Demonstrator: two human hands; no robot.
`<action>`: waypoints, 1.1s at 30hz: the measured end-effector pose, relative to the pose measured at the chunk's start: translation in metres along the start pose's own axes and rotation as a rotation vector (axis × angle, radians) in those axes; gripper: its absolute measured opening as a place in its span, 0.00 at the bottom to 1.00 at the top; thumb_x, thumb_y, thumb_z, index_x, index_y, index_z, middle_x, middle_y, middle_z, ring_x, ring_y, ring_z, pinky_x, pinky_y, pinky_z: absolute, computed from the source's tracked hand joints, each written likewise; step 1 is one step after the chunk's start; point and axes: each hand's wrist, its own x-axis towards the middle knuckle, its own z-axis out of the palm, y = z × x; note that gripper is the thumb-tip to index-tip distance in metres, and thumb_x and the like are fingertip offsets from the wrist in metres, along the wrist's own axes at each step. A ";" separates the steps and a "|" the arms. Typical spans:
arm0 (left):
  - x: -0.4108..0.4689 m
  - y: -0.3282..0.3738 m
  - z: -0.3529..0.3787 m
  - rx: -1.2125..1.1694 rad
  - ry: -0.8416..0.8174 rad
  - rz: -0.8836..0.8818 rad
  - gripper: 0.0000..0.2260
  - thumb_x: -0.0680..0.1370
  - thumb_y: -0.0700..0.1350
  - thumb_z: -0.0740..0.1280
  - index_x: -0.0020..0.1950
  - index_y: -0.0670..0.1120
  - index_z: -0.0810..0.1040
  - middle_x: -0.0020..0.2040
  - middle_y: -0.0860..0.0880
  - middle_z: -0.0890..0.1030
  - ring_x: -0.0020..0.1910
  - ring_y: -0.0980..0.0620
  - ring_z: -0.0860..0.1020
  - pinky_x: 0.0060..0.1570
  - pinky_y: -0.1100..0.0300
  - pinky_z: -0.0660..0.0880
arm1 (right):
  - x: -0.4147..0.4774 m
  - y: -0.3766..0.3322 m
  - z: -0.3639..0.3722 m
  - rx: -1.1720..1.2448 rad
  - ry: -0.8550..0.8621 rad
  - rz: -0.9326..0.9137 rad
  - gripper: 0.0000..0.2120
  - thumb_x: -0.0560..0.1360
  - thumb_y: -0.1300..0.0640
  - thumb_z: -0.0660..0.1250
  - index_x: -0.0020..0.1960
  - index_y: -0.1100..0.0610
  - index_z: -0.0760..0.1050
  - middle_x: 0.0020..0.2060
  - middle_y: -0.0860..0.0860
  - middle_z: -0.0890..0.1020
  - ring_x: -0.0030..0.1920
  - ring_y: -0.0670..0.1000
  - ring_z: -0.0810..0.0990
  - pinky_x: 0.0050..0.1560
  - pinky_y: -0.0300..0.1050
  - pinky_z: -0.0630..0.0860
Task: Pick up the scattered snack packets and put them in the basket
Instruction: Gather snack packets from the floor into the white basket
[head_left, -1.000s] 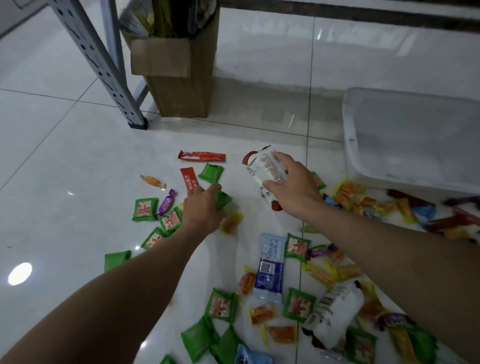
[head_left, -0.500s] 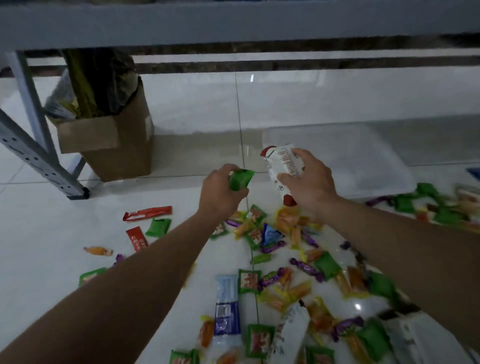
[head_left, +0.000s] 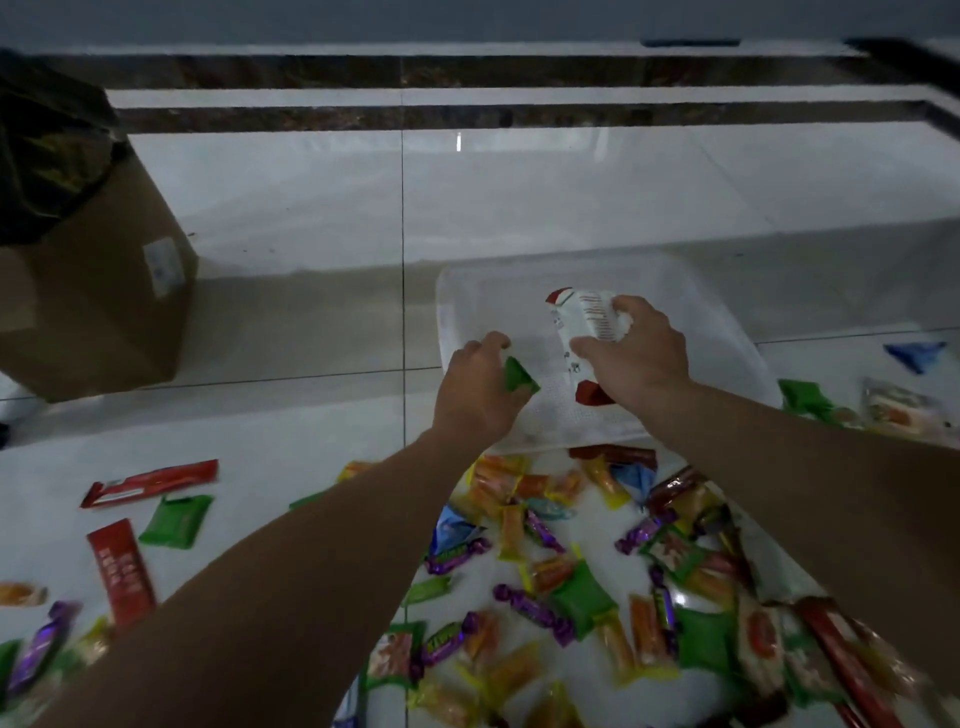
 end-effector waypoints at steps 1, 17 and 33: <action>0.003 -0.001 0.005 0.018 -0.001 -0.006 0.25 0.72 0.48 0.72 0.67 0.46 0.70 0.59 0.45 0.76 0.58 0.47 0.73 0.54 0.55 0.74 | 0.007 0.002 0.003 -0.001 -0.008 0.004 0.30 0.73 0.51 0.70 0.73 0.50 0.64 0.67 0.53 0.72 0.60 0.54 0.75 0.49 0.39 0.70; -0.051 -0.093 -0.122 0.132 0.225 -0.174 0.26 0.76 0.54 0.67 0.72 0.48 0.68 0.70 0.46 0.70 0.69 0.45 0.68 0.66 0.52 0.65 | -0.038 -0.037 0.067 -0.399 -0.155 -0.370 0.29 0.76 0.42 0.62 0.74 0.51 0.62 0.68 0.54 0.70 0.67 0.57 0.69 0.62 0.52 0.69; -0.251 -0.229 -0.264 0.207 0.427 -0.598 0.28 0.76 0.58 0.64 0.73 0.50 0.65 0.72 0.45 0.69 0.70 0.43 0.67 0.66 0.47 0.66 | -0.225 -0.166 0.231 -0.474 -0.580 -0.699 0.37 0.73 0.34 0.63 0.76 0.47 0.56 0.73 0.51 0.63 0.72 0.54 0.64 0.66 0.51 0.67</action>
